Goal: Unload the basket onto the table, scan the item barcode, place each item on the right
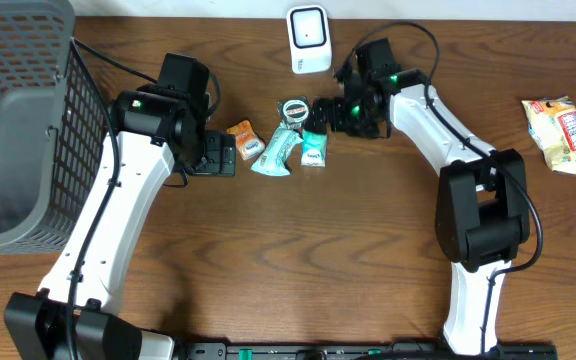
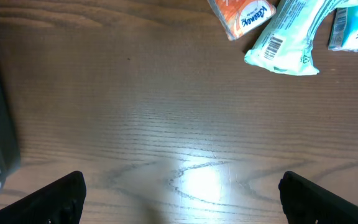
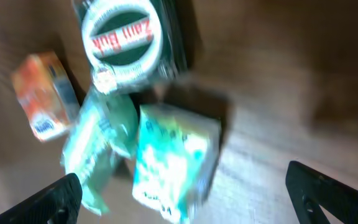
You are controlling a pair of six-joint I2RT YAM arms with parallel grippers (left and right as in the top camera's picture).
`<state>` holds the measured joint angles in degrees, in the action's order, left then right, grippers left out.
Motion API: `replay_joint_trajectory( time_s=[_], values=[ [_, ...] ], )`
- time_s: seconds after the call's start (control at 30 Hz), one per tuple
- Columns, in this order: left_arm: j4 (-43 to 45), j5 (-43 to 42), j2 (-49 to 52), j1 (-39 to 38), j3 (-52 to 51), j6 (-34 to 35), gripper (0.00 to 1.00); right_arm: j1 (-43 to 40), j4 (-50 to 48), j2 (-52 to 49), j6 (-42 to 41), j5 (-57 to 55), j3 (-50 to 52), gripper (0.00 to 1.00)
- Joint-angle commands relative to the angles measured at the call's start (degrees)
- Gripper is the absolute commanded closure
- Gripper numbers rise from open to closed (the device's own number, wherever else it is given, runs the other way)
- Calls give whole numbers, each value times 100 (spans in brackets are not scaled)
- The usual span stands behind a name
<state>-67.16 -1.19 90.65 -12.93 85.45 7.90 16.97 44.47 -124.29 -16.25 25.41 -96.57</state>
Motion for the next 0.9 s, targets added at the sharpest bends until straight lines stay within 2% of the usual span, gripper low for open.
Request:
replay_joint_trajectory(
  time_s=[0.0,0.1,0.23,0.43,0.6,0.77,0.83,0.87],
  values=[
    [-20,31,15,-2,-17,31,2,-4,291,-55,-33,-68,50,22],
    [-17,31,15,-2,-17,31,2,-2,151,-55,-61,-63,256,29],
    [-20,31,15,-2,-17,31,2,-4,-155,-55,-520,-55,490,39],
    [-20,31,15,-2,-17,31,2,2,-782,-55,-664,369,852,39],
    [-20,31,15,-2,-17,31,2,24,-1217,-55,-1012,369,1187,37],
    [-20,31,15,-2,-17,31,2,151,-1403,-55,-1010,363,1355,34],
    [-20,31,15,-2,-17,31,2,232,-1539,-55,-1010,247,1438,38],
    [-20,31,15,-2,-17,31,2,262,-1530,-55,-1014,98,1460,44]
  ],
)
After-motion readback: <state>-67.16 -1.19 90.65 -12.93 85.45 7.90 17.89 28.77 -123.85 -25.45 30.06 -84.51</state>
